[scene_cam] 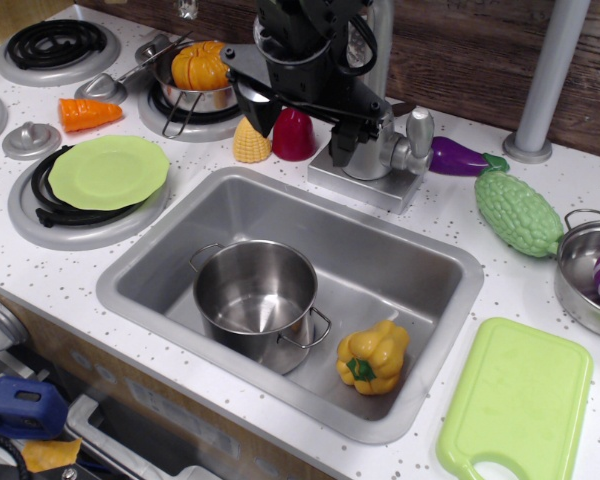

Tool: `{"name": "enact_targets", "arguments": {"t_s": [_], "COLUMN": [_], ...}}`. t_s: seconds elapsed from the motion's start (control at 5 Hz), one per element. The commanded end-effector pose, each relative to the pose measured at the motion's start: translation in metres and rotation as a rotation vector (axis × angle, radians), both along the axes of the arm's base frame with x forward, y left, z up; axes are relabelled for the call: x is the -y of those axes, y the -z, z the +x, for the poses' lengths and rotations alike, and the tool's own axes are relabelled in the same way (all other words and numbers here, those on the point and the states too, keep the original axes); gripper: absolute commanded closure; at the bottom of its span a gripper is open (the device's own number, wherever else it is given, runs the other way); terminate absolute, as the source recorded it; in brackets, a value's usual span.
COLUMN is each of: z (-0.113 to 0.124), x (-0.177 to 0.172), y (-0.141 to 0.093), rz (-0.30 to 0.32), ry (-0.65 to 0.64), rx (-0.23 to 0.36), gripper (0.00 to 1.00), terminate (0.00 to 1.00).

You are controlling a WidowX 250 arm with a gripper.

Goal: Turn faucet front to left

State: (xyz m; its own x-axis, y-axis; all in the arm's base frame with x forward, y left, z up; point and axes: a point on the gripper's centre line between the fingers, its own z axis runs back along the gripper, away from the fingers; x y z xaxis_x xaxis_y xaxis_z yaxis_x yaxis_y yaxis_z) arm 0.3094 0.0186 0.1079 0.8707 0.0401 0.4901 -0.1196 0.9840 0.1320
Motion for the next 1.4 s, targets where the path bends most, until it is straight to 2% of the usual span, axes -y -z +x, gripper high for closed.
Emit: {"name": "enact_targets", "arguments": {"t_s": [0.0,0.6,0.8,1.2], "z": [0.016,0.043,0.042,0.043], "x": [-0.008,-0.015,-0.019,-0.053], "y": [-0.015,-0.027,-0.028,-0.022], "rz": [0.006,0.011,0.036,0.067], "ry": [-0.005,-0.01,-0.011,0.035], "rx": [0.064,0.115,0.124,0.157], "gripper": [0.0,0.0,1.0,1.0], "terminate": [0.0,0.0,0.0,0.0]}}
